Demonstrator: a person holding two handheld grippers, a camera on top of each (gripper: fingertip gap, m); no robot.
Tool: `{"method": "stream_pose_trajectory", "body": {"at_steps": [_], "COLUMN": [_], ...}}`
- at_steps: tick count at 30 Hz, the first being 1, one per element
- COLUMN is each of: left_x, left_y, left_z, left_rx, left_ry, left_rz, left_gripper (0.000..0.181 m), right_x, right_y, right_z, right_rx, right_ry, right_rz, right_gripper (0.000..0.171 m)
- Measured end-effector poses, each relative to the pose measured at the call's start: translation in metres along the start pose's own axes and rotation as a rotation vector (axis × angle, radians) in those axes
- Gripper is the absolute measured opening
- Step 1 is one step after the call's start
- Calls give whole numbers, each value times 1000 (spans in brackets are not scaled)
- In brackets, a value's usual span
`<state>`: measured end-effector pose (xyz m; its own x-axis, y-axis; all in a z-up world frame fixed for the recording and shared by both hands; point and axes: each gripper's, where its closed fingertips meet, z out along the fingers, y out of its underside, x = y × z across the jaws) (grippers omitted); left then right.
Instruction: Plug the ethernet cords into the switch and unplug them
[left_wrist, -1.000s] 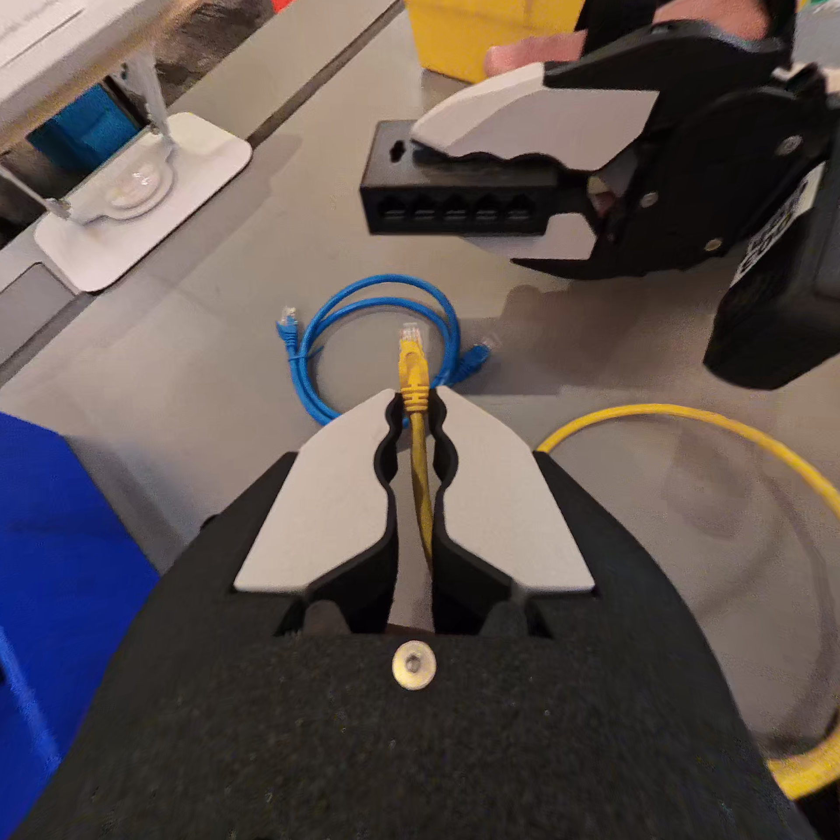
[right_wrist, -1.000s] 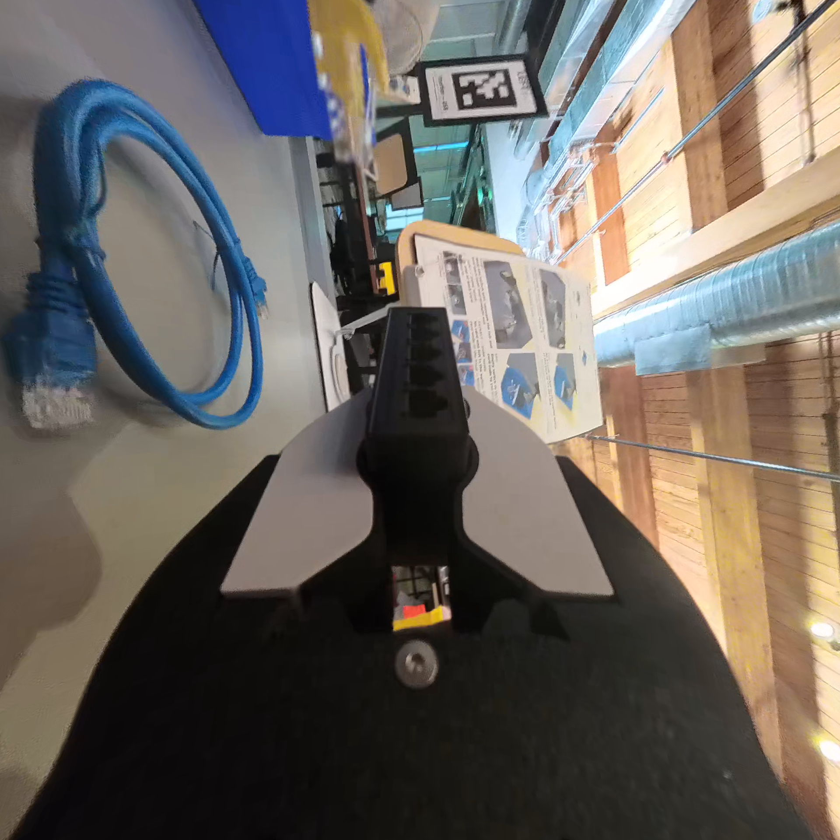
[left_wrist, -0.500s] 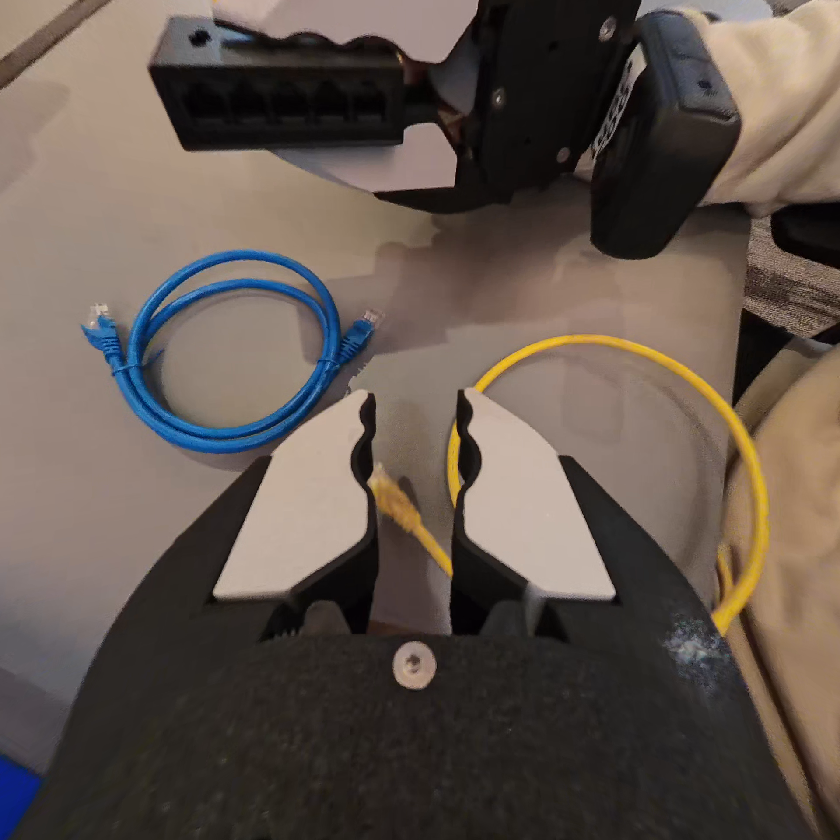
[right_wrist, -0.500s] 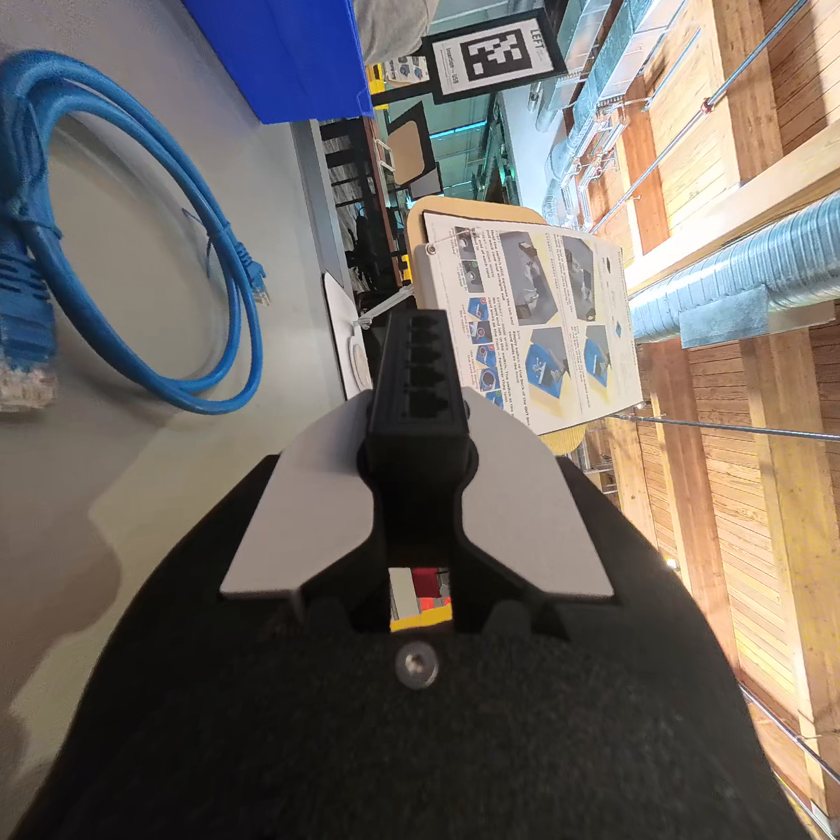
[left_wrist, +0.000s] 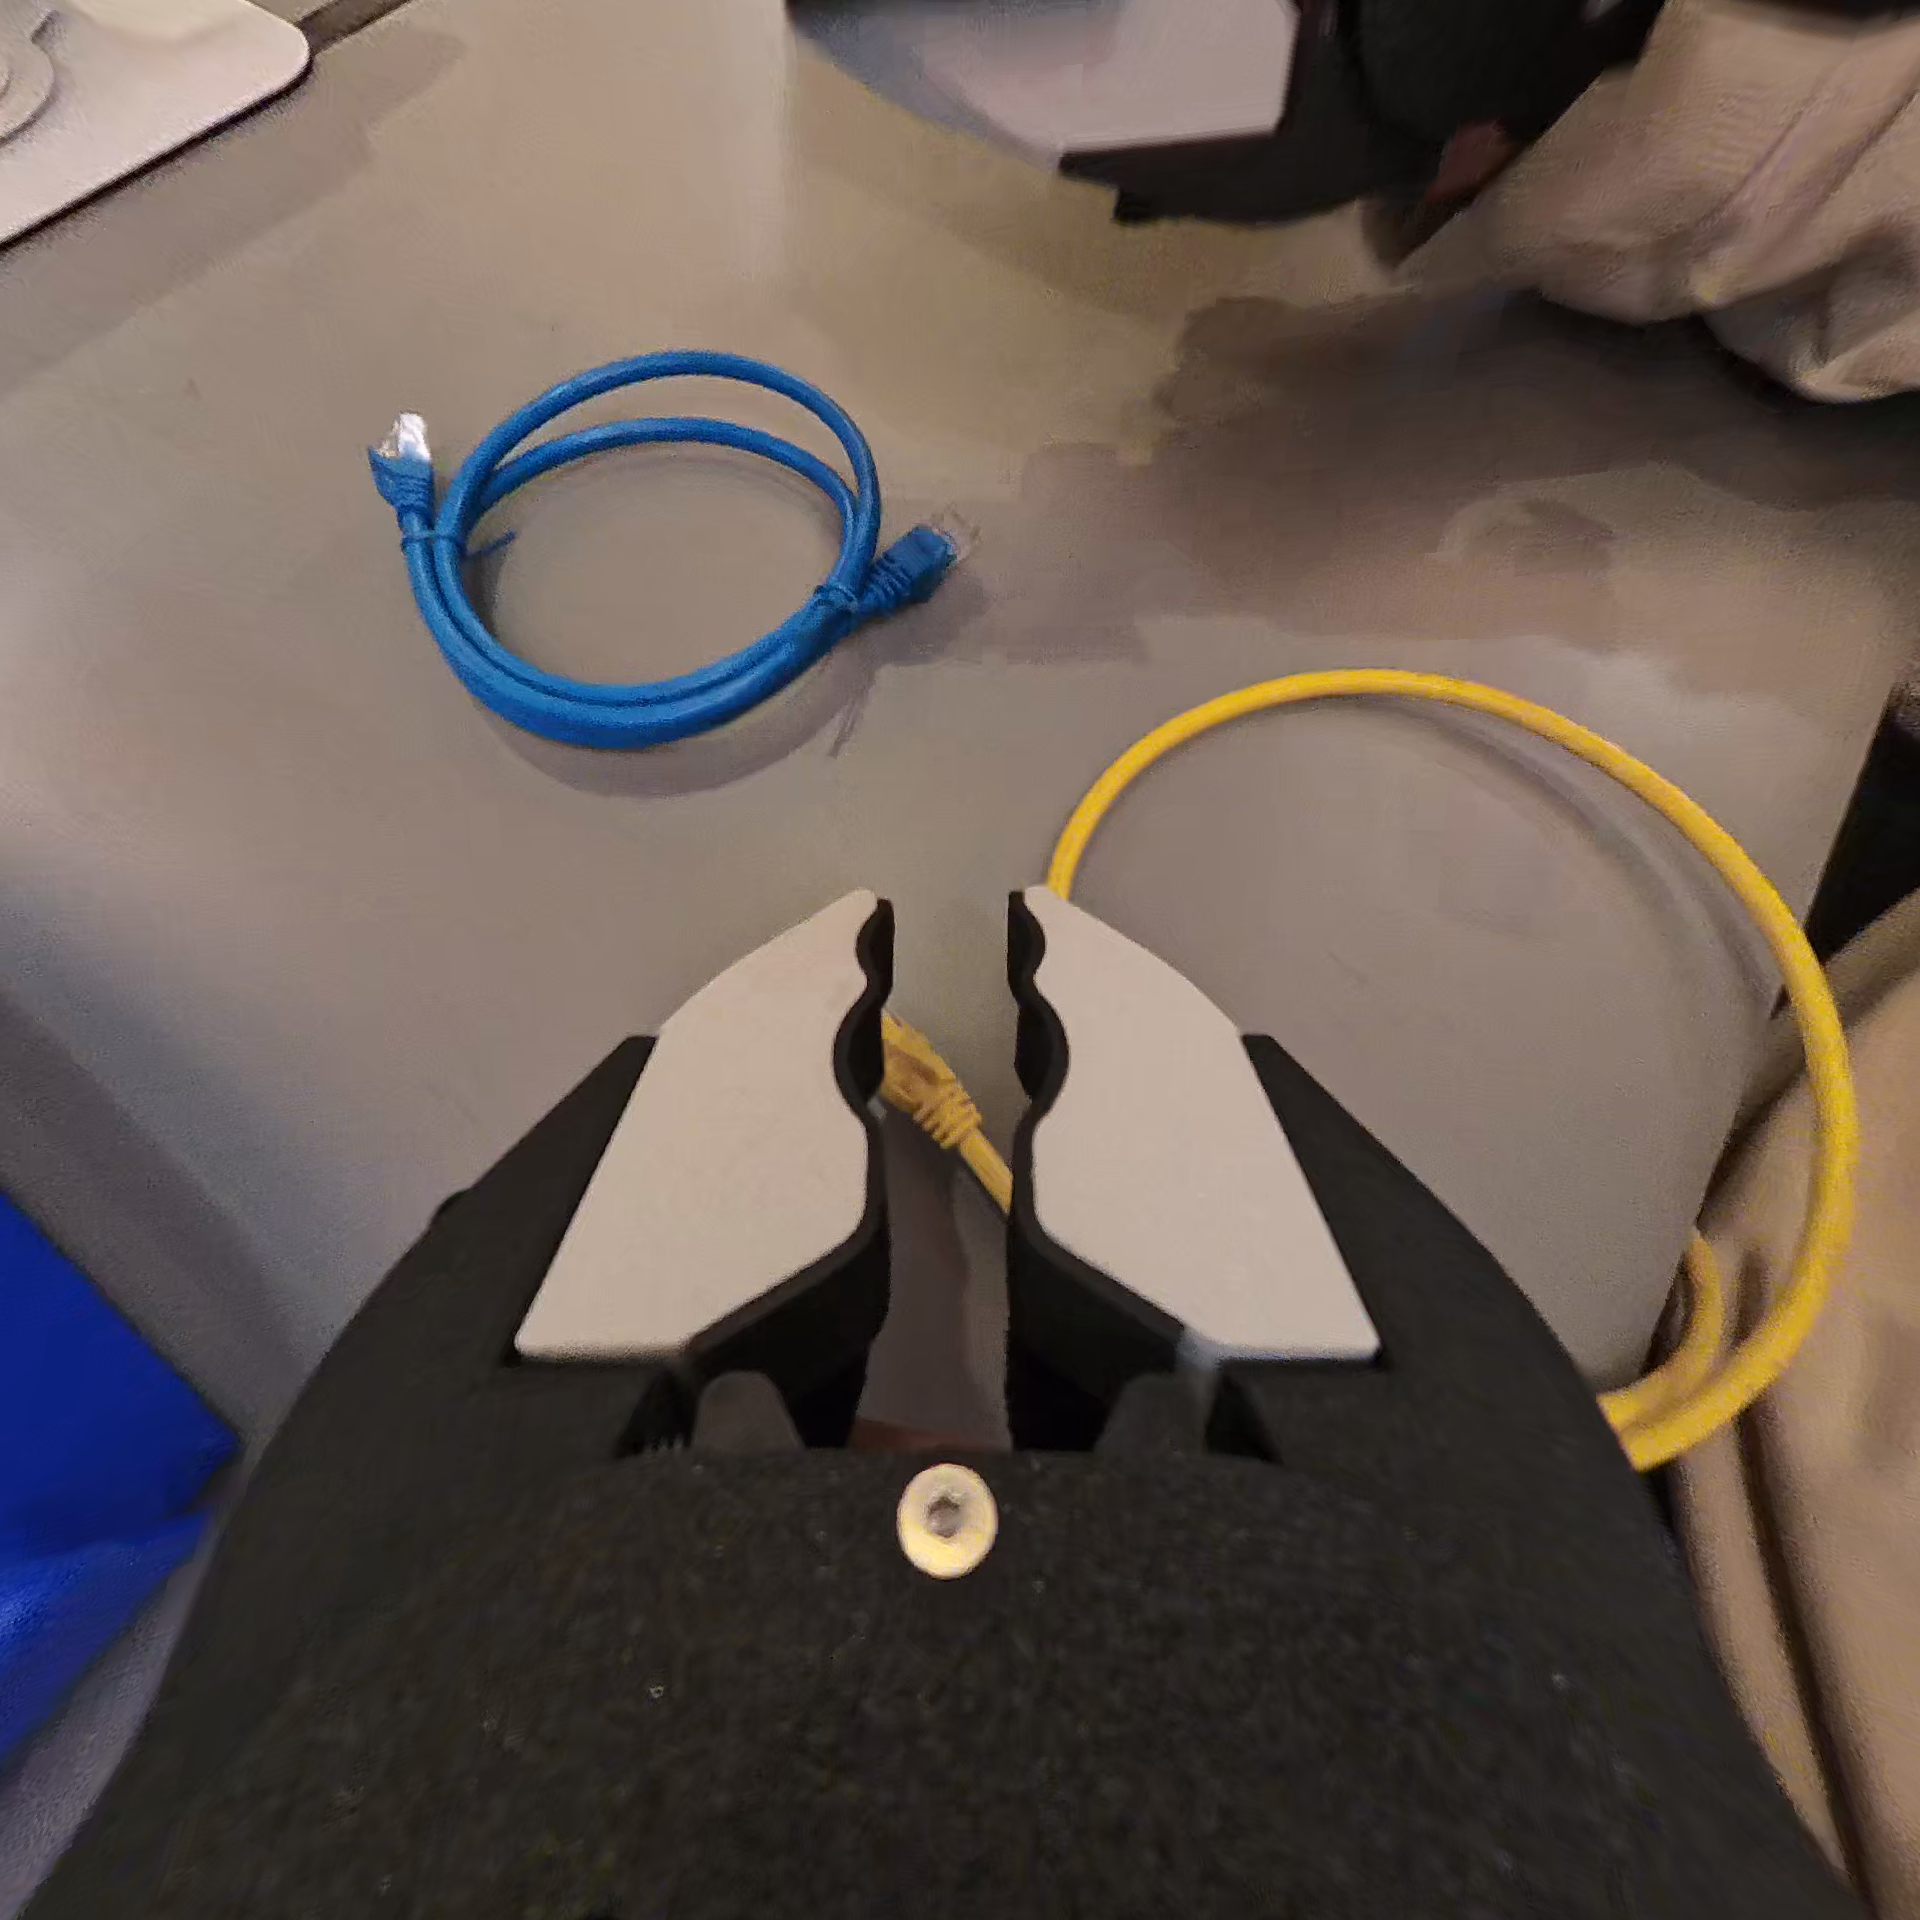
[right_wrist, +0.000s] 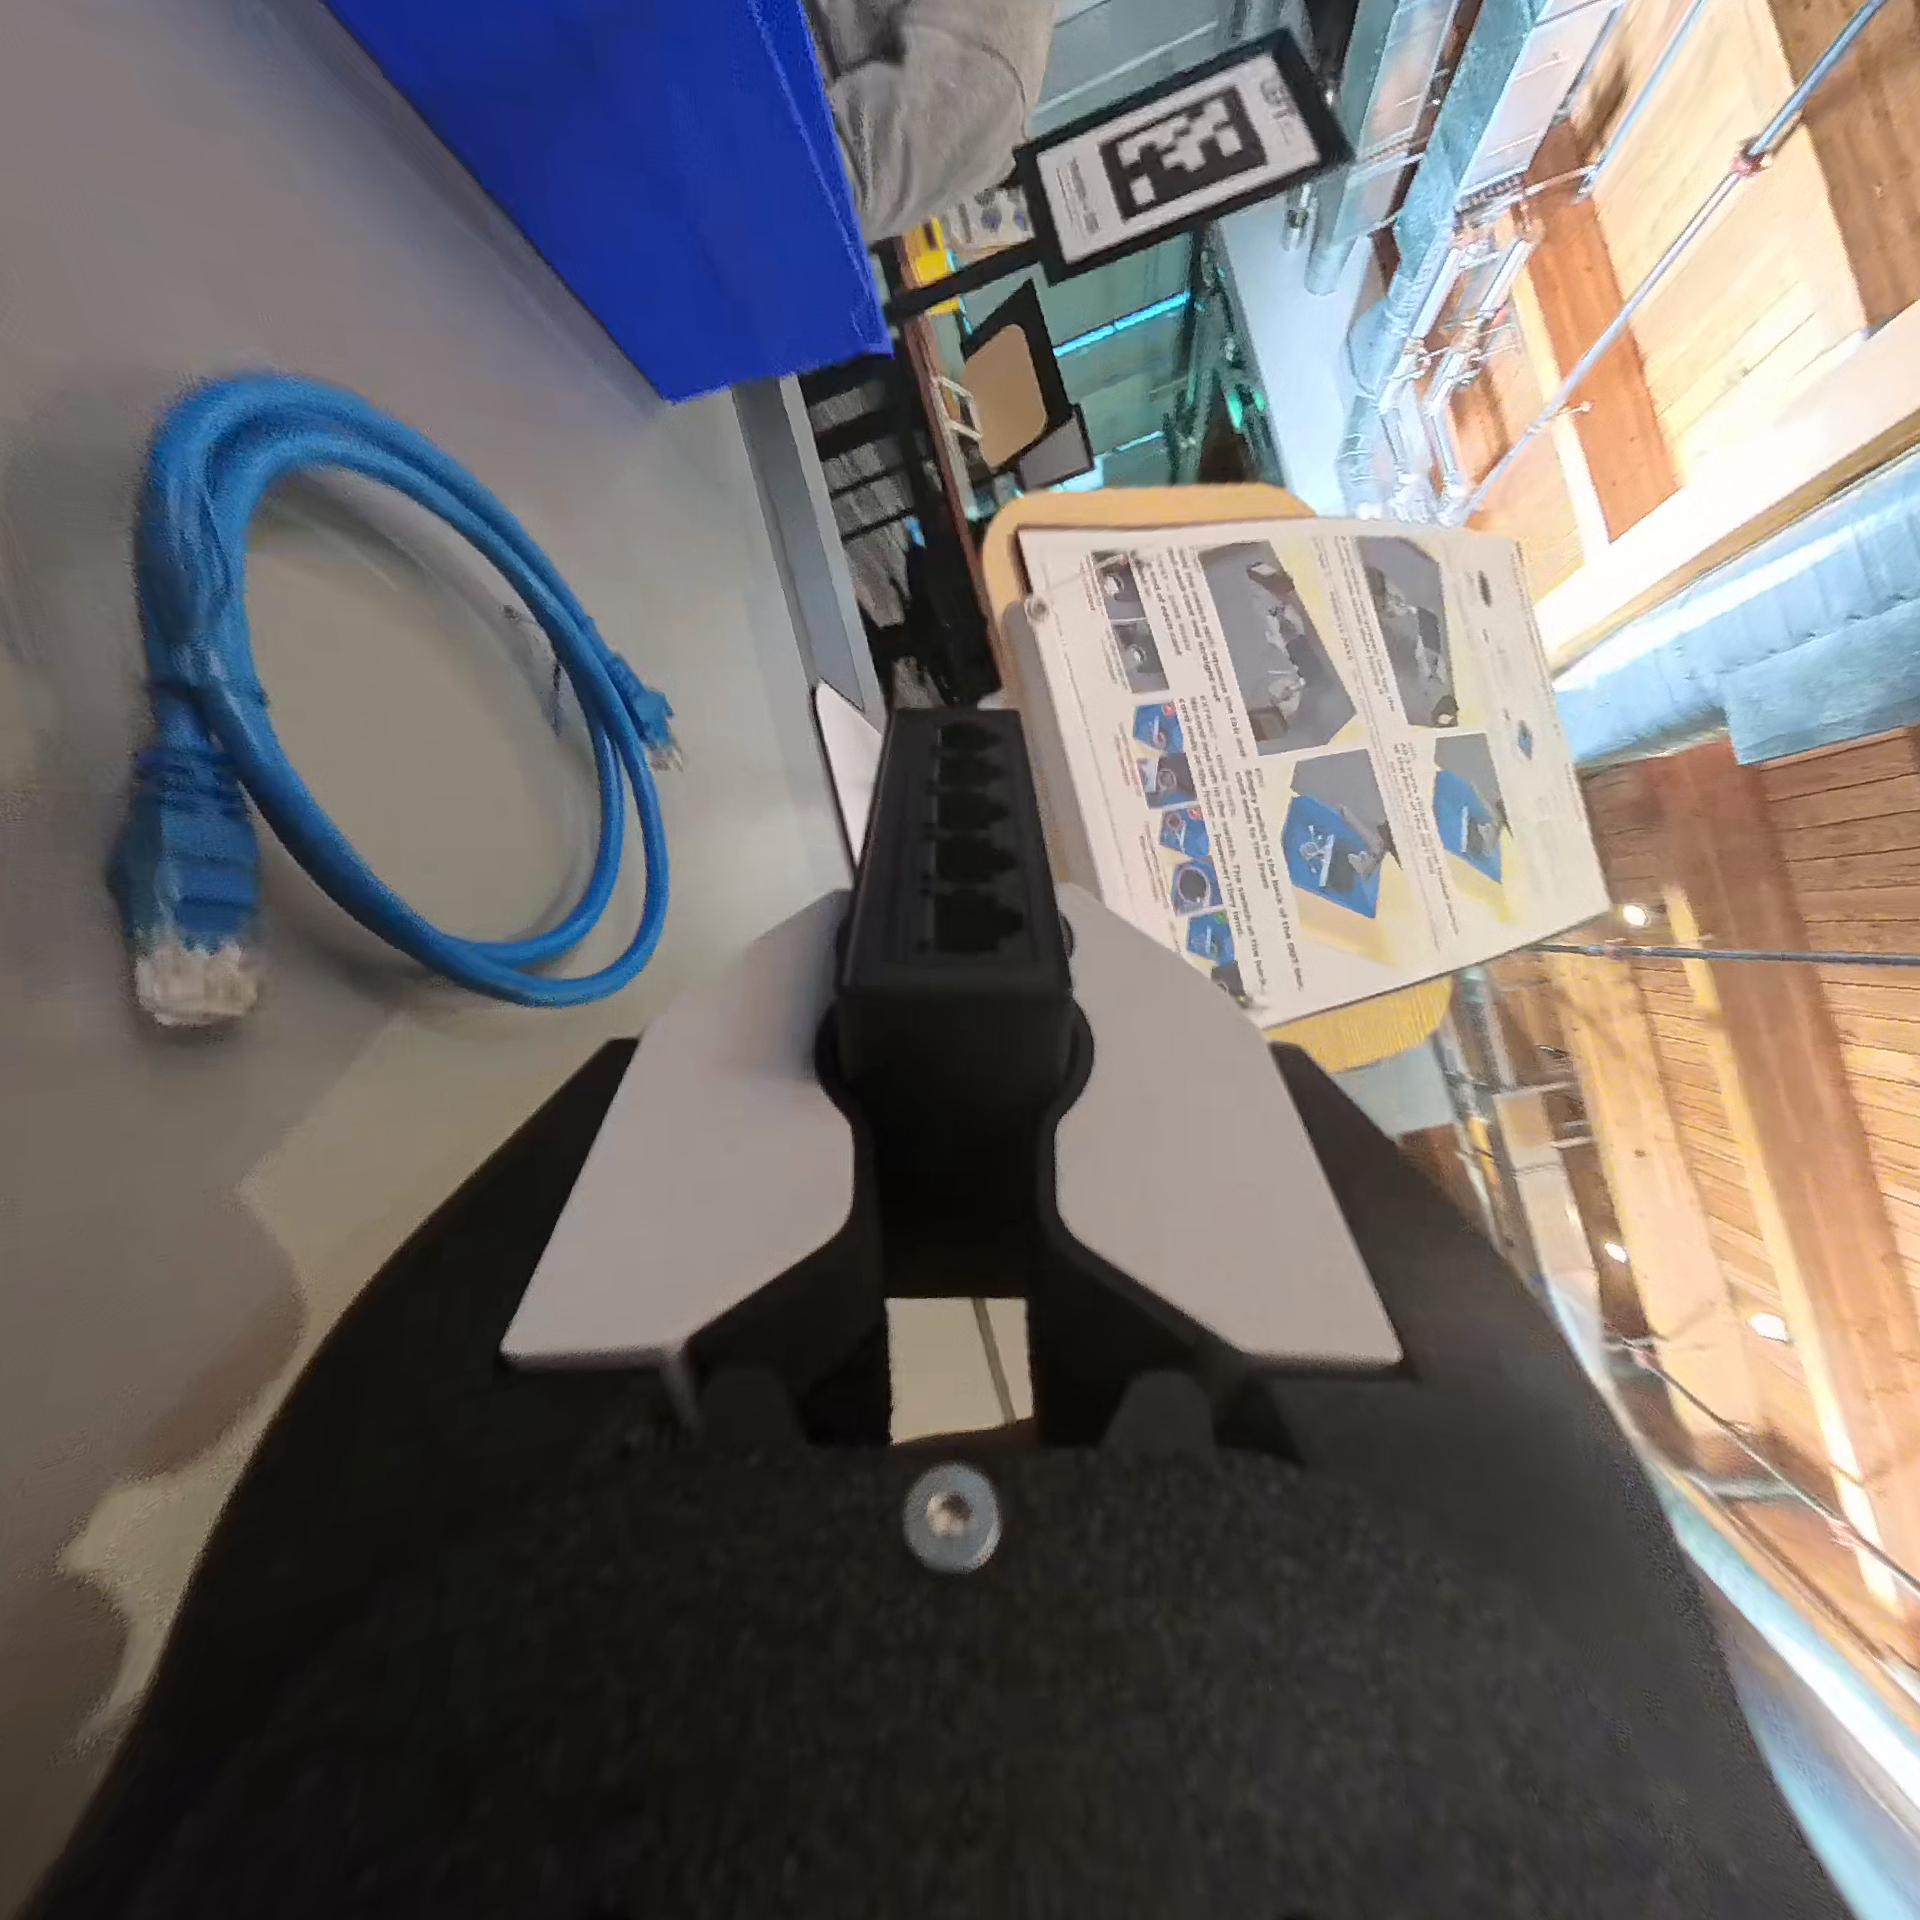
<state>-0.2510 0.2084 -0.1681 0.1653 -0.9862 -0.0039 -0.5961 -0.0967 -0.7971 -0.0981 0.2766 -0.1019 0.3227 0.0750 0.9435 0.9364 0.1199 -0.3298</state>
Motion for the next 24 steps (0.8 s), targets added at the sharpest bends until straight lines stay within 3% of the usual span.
{"method": "stream_pose_trajectory", "body": {"at_steps": [5,7,10,12,14,16,20,24], "left_x": [3,1,-2,0,2,3,7,8], "left_y": [14,14,9,6,5,6,8,13], "left_z": [-12,-15,-16,-15,-13,-11,-9,-9], "left_rx": [17,29,60,69,63,52,35,12], "left_ry": [7,0,7,21,31,23,14,2], "left_rz": [-56,-52,-64,-69,-53,-32,-8,28], "left_gripper": [20,19,19,19,19,19,19,18], "right_x": [67,100,141,140,132,104,56,34], "right_y": [-22,12,109,188,264,308,335,345], "right_z": [-33,-42,-43,-45,-47,-56,-53,-42], "right_rx": [8,-103,-373,-641,-916,-1131,-1239,-1226], "right_ry": [-174,-294,-410,-548,-602,-773,-991,-988], "right_rz": [248,354,529,701,699,662,730,891], "right_gripper": [30,30,30,30,30,31,30,31]}}
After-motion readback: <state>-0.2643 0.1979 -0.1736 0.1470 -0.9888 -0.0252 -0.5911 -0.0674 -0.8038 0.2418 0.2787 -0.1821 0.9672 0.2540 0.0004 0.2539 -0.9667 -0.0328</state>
